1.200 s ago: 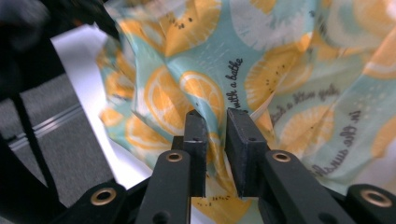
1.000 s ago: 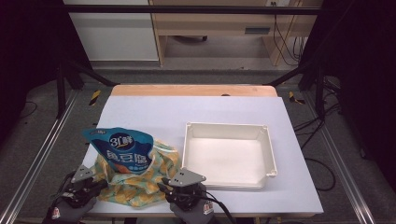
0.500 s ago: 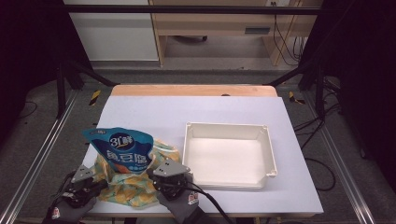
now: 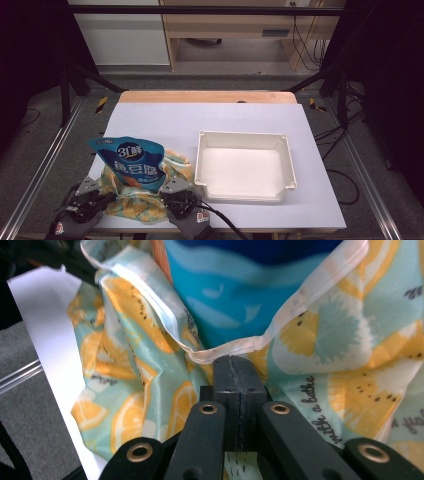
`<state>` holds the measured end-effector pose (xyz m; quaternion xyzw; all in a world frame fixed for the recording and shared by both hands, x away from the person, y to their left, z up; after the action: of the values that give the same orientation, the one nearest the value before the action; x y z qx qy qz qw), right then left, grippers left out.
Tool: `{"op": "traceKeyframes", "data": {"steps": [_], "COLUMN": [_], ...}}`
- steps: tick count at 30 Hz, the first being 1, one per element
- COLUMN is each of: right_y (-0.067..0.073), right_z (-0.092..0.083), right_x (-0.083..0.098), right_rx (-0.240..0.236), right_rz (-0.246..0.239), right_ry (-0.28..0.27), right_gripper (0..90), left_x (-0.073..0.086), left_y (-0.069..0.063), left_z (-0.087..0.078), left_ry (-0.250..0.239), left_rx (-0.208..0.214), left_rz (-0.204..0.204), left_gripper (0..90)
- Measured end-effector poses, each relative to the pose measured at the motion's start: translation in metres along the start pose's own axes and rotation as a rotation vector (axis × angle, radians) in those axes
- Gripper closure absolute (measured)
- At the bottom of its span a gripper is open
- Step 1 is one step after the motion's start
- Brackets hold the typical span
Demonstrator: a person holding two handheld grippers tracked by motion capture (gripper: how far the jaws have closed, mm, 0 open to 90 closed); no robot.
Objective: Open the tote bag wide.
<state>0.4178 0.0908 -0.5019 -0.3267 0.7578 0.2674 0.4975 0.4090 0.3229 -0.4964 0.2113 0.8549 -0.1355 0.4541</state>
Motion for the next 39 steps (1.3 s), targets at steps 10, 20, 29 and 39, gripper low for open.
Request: {"op": "traceKeyframes", "data": {"steps": [10,20,29,39], "right_y": [0.001,0.000,0.000,0.000], "right_z": [0.006,0.005,0.005,0.005], "right_x": [0.018,0.021,0.021,0.021], "right_rx": [-0.005,-0.016,-0.018,-0.020], "right_rz": [0.009,0.037,0.037,0.041], "right_ry": [0.043,0.025,0.017,0.019], "right_gripper": [90.0,90.0,90.0,90.0], "left_x": [-0.005,-0.030,-0.054,-0.023], "left_y": [0.003,0.003,-0.017,-0.004], "left_z": [-0.009,-0.037,-0.031,0.006], "left_ry": [-0.066,-0.252,-0.340,-0.117], "left_rx": [0.002,-0.013,0.019,-0.011], "left_rz": [-0.051,-0.078,-0.026,-0.003], "left_gripper": [80.1,79.0,86.3,87.4]}}
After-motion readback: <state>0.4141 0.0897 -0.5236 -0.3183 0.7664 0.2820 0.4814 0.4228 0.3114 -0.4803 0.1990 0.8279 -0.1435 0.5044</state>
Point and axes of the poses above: each handheld gripper's, and its own axes: z roughly forward along the jaws, x roughly out of its underside, y roughly to its left, the point moved 5 cm from there along z, roughly forward along the jaws, and after that the axes turned 14 degrees about -y, right-handed, at the moved point
